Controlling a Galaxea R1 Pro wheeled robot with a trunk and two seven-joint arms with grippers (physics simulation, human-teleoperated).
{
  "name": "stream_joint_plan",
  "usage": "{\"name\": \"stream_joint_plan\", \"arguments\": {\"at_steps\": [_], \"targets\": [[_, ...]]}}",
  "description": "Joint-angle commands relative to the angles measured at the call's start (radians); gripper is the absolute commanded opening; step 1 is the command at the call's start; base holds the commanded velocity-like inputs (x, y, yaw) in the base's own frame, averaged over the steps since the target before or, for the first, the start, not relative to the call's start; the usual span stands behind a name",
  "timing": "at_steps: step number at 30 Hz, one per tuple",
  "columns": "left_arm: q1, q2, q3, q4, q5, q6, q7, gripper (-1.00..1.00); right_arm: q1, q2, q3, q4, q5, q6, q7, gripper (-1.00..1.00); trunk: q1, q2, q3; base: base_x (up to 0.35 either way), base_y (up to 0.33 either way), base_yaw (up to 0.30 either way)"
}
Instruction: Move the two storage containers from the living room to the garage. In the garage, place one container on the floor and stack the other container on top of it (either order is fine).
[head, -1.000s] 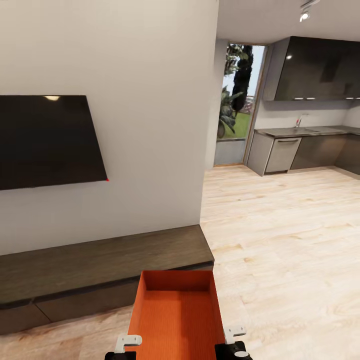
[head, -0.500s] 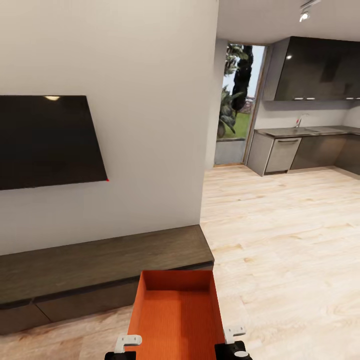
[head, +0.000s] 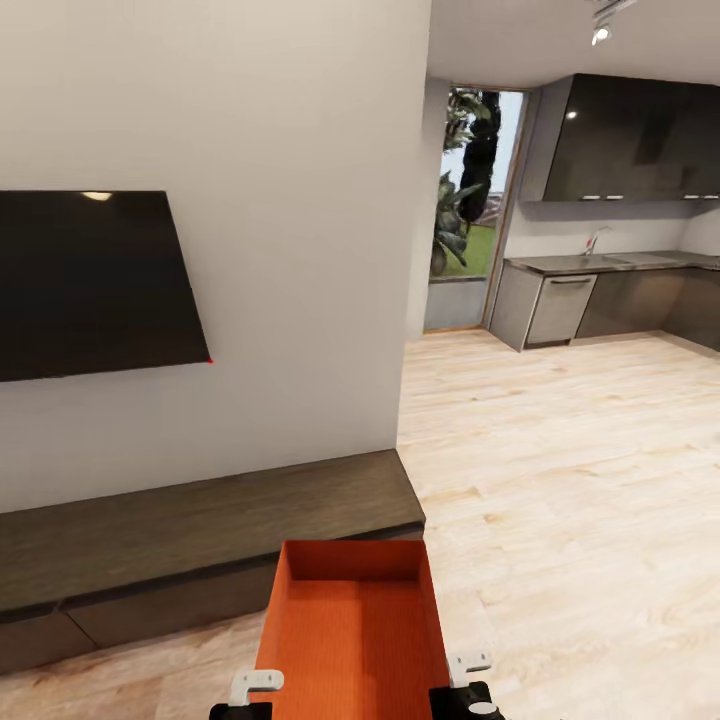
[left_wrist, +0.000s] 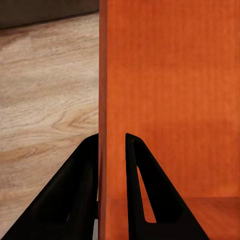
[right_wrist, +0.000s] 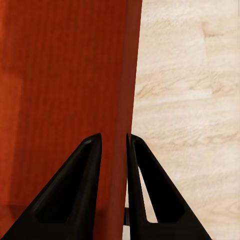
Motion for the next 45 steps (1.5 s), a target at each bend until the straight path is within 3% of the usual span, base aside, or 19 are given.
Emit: {"name": "stream_joint_plan", "arguments": {"at_steps": [1, 45], "targets": [[-0.001, -0.001, -0.026, 0.004, 0.015, -0.003, -0.005, -1.00, -0.001, 0.001, 0.018, -0.005, -0.005, -0.002, 0.001, -1.00, 0.000, -0.001, -0.002, 0.000, 0.000, -0.209], [-0.001, -0.001, -0.026, 0.004, 0.015, -0.004, -0.005, -1.00, -0.001, 0.001, 0.018, -0.004, -0.002, -0.002, 0.001, -1.00, 0.000, -0.001, -0.002, 0.000, 0.000, -0.280]]}}
